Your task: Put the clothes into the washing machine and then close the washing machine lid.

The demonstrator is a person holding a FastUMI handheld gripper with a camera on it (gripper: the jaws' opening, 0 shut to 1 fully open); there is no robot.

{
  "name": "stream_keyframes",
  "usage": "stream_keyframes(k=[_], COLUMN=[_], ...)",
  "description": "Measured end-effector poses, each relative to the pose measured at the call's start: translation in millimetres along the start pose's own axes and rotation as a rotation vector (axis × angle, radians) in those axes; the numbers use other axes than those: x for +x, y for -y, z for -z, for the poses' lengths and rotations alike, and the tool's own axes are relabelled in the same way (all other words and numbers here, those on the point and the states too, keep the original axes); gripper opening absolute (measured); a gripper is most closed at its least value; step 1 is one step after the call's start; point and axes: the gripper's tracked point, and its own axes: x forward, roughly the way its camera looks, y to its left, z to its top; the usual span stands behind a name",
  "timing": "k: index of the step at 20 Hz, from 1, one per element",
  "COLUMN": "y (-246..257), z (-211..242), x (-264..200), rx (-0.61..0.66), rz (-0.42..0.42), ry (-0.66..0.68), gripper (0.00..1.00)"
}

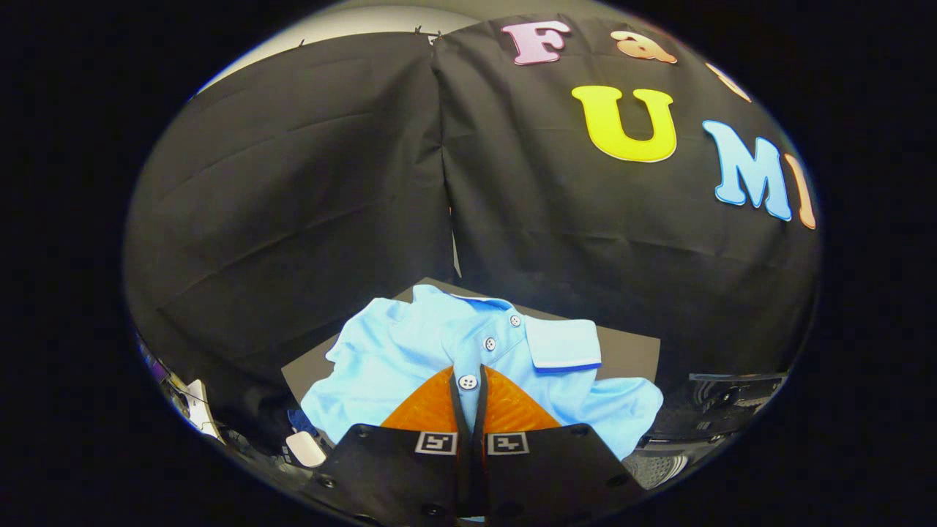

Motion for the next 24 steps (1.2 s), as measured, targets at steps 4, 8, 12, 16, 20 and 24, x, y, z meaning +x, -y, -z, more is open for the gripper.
stream_keyframes(k=[4, 8, 12, 16, 20, 24], y=[21.8, 45.3, 69.0, 91.6, 114.6, 136.8], z=[-5.3, -12.5, -15.0, -16.0, -15.3, -10.9], x=[-21.1, -40.6, -59.0, -76.6, -96.3, -116.3], rx=[0.020, 0.057, 0.071, 0.105, 0.121, 0.149], rz=[0.021, 0.050, 0.080, 0.104, 0.134, 0.173], ry=[0.021, 0.054, 0.083, 0.108, 0.131, 0.146], gripper=[0.01, 0.01, 0.01, 0.01, 0.01, 0.01])
